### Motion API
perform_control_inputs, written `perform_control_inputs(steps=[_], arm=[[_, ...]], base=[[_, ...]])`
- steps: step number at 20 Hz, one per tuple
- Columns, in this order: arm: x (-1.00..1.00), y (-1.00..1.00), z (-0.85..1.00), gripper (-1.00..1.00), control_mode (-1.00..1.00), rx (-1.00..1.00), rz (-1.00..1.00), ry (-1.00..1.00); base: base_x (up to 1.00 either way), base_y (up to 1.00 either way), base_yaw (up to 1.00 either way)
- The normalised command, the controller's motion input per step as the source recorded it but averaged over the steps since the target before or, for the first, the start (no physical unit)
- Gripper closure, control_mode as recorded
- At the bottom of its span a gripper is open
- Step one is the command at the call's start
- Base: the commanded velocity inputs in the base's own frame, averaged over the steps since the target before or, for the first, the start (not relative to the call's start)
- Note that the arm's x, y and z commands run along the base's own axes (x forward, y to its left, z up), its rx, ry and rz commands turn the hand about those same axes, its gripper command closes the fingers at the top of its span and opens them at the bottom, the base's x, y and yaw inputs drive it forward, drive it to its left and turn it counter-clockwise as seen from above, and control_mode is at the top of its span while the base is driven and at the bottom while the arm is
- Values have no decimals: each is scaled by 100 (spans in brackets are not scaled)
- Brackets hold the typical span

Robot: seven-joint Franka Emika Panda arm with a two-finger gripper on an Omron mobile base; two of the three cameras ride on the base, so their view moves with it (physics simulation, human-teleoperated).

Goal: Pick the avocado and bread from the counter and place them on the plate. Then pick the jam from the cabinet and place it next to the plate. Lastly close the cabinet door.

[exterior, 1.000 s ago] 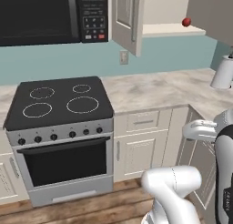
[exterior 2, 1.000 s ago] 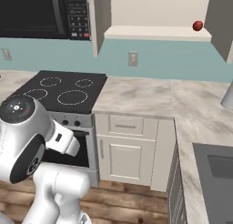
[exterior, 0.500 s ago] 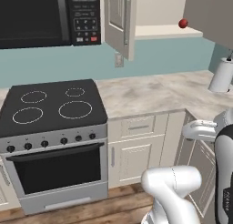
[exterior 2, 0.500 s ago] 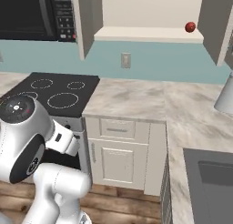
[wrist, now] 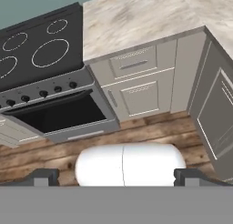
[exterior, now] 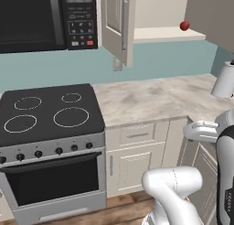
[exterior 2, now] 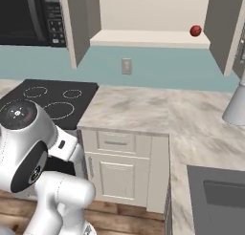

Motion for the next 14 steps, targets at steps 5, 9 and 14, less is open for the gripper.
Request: perform_control_inputs(steps=[5,9,14], arm=[[0,0,0,-100,100,0,0,0],[0,0,0,-100,100,0,0,0],[0,0,0,-100,100,0,0,0]], base=[[51,-21,0],[46,-24,0],[39,-30,0]])
